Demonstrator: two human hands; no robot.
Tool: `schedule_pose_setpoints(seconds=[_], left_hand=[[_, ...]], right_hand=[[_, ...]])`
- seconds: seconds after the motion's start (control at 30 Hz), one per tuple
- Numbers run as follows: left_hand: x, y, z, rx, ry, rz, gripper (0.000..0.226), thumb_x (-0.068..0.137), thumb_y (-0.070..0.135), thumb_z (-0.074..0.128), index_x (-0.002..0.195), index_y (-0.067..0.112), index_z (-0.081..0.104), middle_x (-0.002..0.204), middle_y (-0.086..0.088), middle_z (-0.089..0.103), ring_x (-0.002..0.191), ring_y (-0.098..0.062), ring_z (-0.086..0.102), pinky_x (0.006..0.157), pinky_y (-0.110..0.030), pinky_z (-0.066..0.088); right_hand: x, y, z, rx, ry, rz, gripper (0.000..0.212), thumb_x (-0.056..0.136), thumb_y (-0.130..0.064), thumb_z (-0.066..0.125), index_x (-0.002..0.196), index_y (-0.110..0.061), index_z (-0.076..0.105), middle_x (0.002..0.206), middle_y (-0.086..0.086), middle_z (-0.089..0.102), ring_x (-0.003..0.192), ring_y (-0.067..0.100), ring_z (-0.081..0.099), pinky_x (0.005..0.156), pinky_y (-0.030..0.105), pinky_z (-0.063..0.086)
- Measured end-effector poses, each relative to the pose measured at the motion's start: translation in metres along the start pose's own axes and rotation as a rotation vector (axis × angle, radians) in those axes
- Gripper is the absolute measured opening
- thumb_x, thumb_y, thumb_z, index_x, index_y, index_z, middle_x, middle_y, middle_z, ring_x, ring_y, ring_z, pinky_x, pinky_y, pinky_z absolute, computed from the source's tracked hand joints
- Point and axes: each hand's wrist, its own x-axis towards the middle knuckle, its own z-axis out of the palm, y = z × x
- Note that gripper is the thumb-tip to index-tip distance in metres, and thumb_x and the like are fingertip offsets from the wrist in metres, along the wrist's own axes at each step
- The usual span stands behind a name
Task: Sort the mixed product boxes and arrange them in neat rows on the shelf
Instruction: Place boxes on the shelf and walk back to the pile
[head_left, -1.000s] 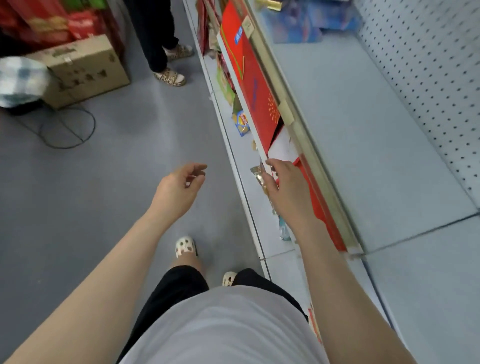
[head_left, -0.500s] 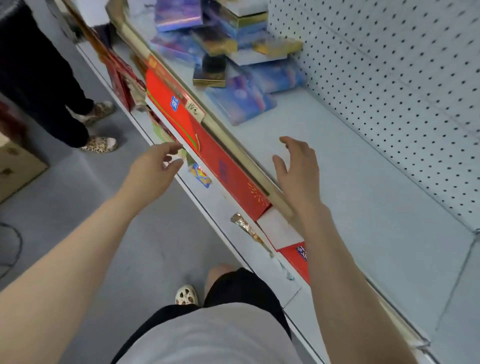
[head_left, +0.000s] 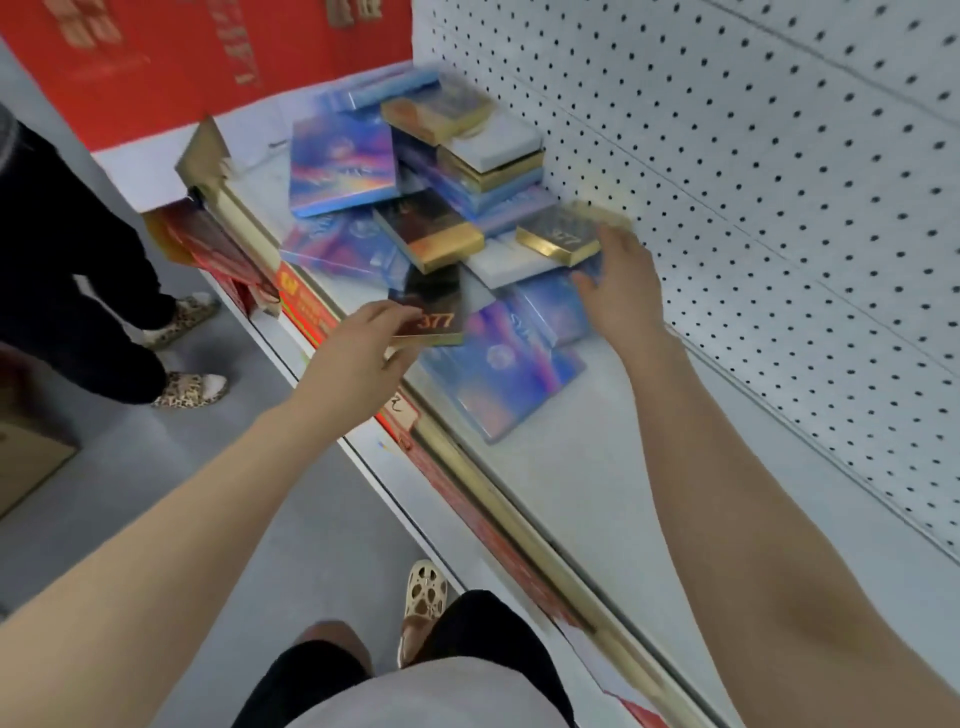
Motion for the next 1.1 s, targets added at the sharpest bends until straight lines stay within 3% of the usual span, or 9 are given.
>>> schedule_pose_setpoints(seconds=[0.17, 0.27, 0.43, 0.67, 0.8, 0.87, 0.97, 1.03, 1.1], left_hand=[[0.034, -0.019, 0.0, 0.014, -0.019, 0.016, 0.043, 0.089, 0.018, 0.063, 0.131, 0.014, 0.057, 0.131, -0.009, 0.056, 0.117, -0.031, 0.055, 0.099, -0.037, 0.043], [0.06, -0.019, 0.003, 0.01, -0.033, 0.066, 0.041, 0.091, 0.018, 0.06, 0.132, 0.015, 0.056, 0.133, -0.007, 0.055, 0.117, -0.028, 0.055, 0.098, -0.035, 0.043], [0.114, 0.002, 0.021, 0.03, -0.103, 0.253, 0.047, 0.085, 0.012, 0.067, 0.131, 0.007, 0.057, 0.136, -0.013, 0.054, 0.124, -0.032, 0.051, 0.105, -0.037, 0.037], [0.177, 0.03, 0.068, 0.448, -0.3, 0.453, 0.071, 0.082, 0.025, 0.066, 0.144, 0.009, 0.034, 0.141, -0.014, 0.044, 0.13, -0.031, 0.043, 0.111, -0.036, 0.025], [0.18, 0.047, 0.069, 0.541, -0.259, 0.455, 0.066, 0.086, 0.009, 0.055, 0.146, 0.007, 0.028, 0.14, -0.014, 0.049, 0.119, -0.031, 0.055, 0.1, -0.038, 0.04], [0.165, 0.062, 0.062, 0.447, -0.225, 0.479, 0.066, 0.087, 0.011, 0.055, 0.148, 0.01, 0.029, 0.14, -0.011, 0.05, 0.114, -0.031, 0.058, 0.087, -0.038, 0.047], [0.129, 0.08, 0.068, 0.3, -0.318, 0.594, 0.06, 0.091, 0.033, 0.057, 0.145, 0.015, 0.038, 0.145, -0.005, 0.046, 0.126, -0.027, 0.05, 0.096, -0.039, 0.043], [0.111, 0.079, 0.082, 0.337, -0.353, 0.653, 0.056, 0.091, 0.054, 0.043, 0.131, 0.017, 0.053, 0.137, -0.006, 0.053, 0.121, -0.029, 0.051, 0.096, -0.042, 0.044], [0.111, 0.074, 0.09, 0.346, -0.283, 0.642, 0.052, 0.09, 0.056, 0.037, 0.121, 0.02, 0.059, 0.126, -0.006, 0.057, 0.11, -0.031, 0.053, 0.089, -0.043, 0.045]], right_hand=[[0.037, -0.001, 0.039, -0.159, -0.18, 0.012, 0.068, 0.09, -0.036, 0.064, 0.15, -0.023, 0.034, 0.157, 0.008, 0.032, 0.145, 0.038, 0.019, 0.116, 0.05, 0.027], [0.018, -0.005, 0.048, -0.031, -0.055, 0.036, 0.051, 0.092, -0.012, 0.062, 0.141, -0.019, 0.05, 0.152, 0.011, 0.042, 0.143, 0.039, 0.026, 0.114, 0.051, 0.031], [-0.038, -0.01, 0.029, 0.143, 0.097, 0.077, 0.05, 0.088, 0.007, 0.051, 0.134, -0.011, 0.058, 0.15, 0.015, 0.043, 0.129, 0.036, 0.049, 0.099, 0.043, 0.045], [-0.102, -0.004, 0.012, 0.184, 0.275, 0.316, 0.048, 0.078, 0.012, 0.052, 0.115, -0.013, 0.069, 0.146, 0.007, 0.047, 0.12, 0.014, 0.055, 0.089, 0.024, 0.045], [-0.11, -0.003, -0.001, 0.307, 0.338, 0.57, 0.017, 0.091, -0.016, 0.066, 0.107, -0.016, 0.07, 0.138, 0.003, 0.048, 0.088, -0.003, 0.057, 0.088, 0.03, 0.049], [-0.109, 0.002, -0.01, 0.394, 0.353, 0.721, 0.038, 0.088, -0.019, 0.069, 0.125, -0.016, 0.061, 0.132, 0.002, 0.048, 0.077, -0.002, 0.059, 0.085, 0.03, 0.05], [-0.11, 0.009, -0.022, 0.541, 0.267, 0.915, 0.073, 0.085, -0.015, 0.069, 0.148, -0.02, 0.033, 0.119, 0.0, 0.053, 0.088, 0.015, 0.061, 0.074, 0.027, 0.045], [-0.112, 0.012, -0.024, 0.602, 0.202, 0.967, 0.075, 0.084, -0.011, 0.066, 0.15, -0.021, 0.031, 0.113, 0.001, 0.058, 0.094, 0.018, 0.06, 0.069, 0.025, 0.044], [-0.116, 0.015, -0.024, 0.567, 0.147, 0.971, 0.057, 0.085, -0.013, 0.064, 0.139, -0.02, 0.045, 0.109, 0.003, 0.061, 0.097, 0.023, 0.061, 0.066, 0.024, 0.044]])
